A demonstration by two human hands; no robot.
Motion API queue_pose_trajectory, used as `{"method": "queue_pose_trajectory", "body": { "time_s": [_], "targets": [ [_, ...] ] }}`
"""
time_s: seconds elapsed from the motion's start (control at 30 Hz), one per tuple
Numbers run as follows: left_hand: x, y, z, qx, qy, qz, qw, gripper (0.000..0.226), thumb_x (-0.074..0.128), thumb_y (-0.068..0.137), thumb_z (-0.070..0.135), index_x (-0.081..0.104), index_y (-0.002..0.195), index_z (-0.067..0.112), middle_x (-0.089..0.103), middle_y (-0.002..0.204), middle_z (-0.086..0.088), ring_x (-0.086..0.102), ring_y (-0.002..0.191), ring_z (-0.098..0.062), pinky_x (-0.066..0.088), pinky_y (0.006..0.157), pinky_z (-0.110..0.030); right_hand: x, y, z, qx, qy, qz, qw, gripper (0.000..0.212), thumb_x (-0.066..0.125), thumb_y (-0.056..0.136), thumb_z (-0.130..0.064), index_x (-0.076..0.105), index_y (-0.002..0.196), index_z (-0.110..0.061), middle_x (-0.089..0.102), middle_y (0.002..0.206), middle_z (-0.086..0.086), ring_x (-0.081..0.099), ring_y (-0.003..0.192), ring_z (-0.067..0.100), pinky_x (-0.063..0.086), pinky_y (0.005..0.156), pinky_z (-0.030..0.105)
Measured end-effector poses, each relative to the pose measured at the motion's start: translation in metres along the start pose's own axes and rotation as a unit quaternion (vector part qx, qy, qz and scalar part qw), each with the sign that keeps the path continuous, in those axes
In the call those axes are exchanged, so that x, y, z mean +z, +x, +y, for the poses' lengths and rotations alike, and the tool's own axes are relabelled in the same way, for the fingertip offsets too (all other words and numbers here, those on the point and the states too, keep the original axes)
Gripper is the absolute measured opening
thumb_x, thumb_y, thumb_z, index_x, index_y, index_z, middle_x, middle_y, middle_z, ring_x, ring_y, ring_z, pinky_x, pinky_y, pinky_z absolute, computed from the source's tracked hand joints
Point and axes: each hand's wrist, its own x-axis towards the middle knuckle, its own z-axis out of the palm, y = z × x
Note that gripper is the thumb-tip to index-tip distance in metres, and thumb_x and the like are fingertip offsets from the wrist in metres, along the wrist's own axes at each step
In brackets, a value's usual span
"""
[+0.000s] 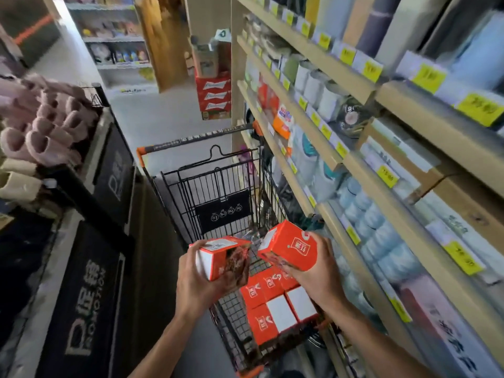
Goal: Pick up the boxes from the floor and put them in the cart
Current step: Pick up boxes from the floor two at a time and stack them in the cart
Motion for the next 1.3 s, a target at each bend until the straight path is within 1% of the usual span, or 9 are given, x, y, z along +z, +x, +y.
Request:
{"method": "queue_pose_trajectory", "body": {
  "time_s": [0.1,0.3,0.4,0.53,0.63,0.8,0.93,1.1,1.3],
  "targets": [
    [0.025,0.025,-0.007,-0.045,0.006,0.008,0.999,0.09,0.094,0.059,0.017,0.044,0.13,0.041,0.047,0.127,0.002,0.047,0.119,-0.011,0.051,0.08,-0.023,0.019,0.037,0.019,0.019,0.008,-0.001,1.0,0.1,0.093,0.063,-0.046,0.037,0.143,-0.025,0.043,0.131,-0.008,0.052,0.112,0.01,0.051,0.08,0.022],
    [0.079,0.074,-0.03,-0.194,-0.026,0.036,0.98,0.098,0.095,0.061,0.019,0.039,0.139,0.039,0.043,0.127,-0.002,0.048,0.12,-0.022,0.061,0.077,-0.054,0.06,0.102,0.062,0.058,0.002,-0.04,0.998,0.102,0.092,0.06,-0.05,0.039,0.142,-0.021,0.042,0.131,-0.006,0.048,0.109,0.007,0.038,0.074,0.008],
    [0.098,0.094,-0.041,-0.222,-0.025,0.033,0.974,0.097,0.094,0.061,0.015,0.04,0.139,0.033,0.042,0.118,0.004,0.049,0.113,-0.017,0.06,0.08,-0.055,0.077,0.118,0.078,0.084,-0.016,-0.043,0.995,0.101,0.094,0.061,-0.044,0.038,0.142,-0.022,0.044,0.134,-0.002,0.048,0.109,0.008,0.046,0.076,0.018],
    [0.12,0.13,-0.071,-0.253,-0.021,0.025,0.967,0.1,0.096,0.059,0.017,0.04,0.139,0.037,0.04,0.116,0.007,0.05,0.112,-0.017,0.06,0.081,-0.055,0.109,0.14,0.1,0.117,-0.037,-0.05,0.991,0.101,0.095,0.061,-0.038,0.039,0.143,-0.018,0.046,0.134,0.001,0.043,0.108,0.004,0.034,0.077,0.006],
    [0.139,0.154,-0.1,-0.257,-0.019,0.02,0.966,0.102,0.096,0.058,0.018,0.039,0.141,0.033,0.042,0.115,0.011,0.049,0.111,-0.017,0.059,0.082,-0.052,0.137,0.155,0.121,0.128,-0.044,-0.032,0.99,0.099,0.096,0.061,-0.038,0.04,0.141,-0.02,0.046,0.132,-0.001,0.046,0.11,0.007,0.046,0.081,0.023],
    [0.166,0.173,-0.153,-0.263,-0.016,0.013,0.965,0.095,0.091,0.066,0.01,0.038,0.143,0.027,0.037,0.129,0.003,0.042,0.114,-0.015,0.048,0.057,-0.013,0.195,0.167,0.17,0.149,-0.08,-0.024,0.985,0.098,0.096,0.06,-0.038,0.041,0.14,-0.022,0.047,0.134,0.001,0.049,0.115,0.016,0.05,0.089,0.037],
    [0.184,0.175,-0.195,-0.263,0.002,0.008,0.965,0.099,0.095,0.062,0.022,0.037,0.142,0.033,0.04,0.124,0.005,0.042,0.119,-0.015,0.048,0.102,-0.05,0.243,0.162,0.207,0.172,-0.088,-0.021,0.981,0.097,0.094,0.061,-0.042,0.041,0.139,-0.023,0.048,0.132,0.002,0.051,0.111,0.019,0.05,0.085,0.037],
    [0.202,0.172,-0.228,-0.258,0.007,-0.006,0.966,0.098,0.095,0.059,0.025,0.039,0.137,0.041,0.043,0.124,0.004,0.044,0.125,-0.023,0.049,0.097,-0.06,0.287,0.147,0.246,0.211,-0.108,-0.011,0.971,0.095,0.093,0.061,-0.044,0.043,0.138,-0.019,0.047,0.133,0.003,0.051,0.117,0.023,0.048,0.087,0.034],
    [0.211,0.165,-0.235,-0.264,-0.01,-0.019,0.964,0.1,0.093,0.062,0.01,0.04,0.143,0.033,0.042,0.139,-0.008,0.04,0.12,-0.013,0.051,0.094,-0.049,0.306,0.124,0.274,0.276,-0.169,-0.04,0.945,0.1,0.088,0.066,-0.05,0.036,0.144,-0.017,0.043,0.139,0.005,0.052,0.12,0.026,0.054,0.091,0.045]
  ]
}}
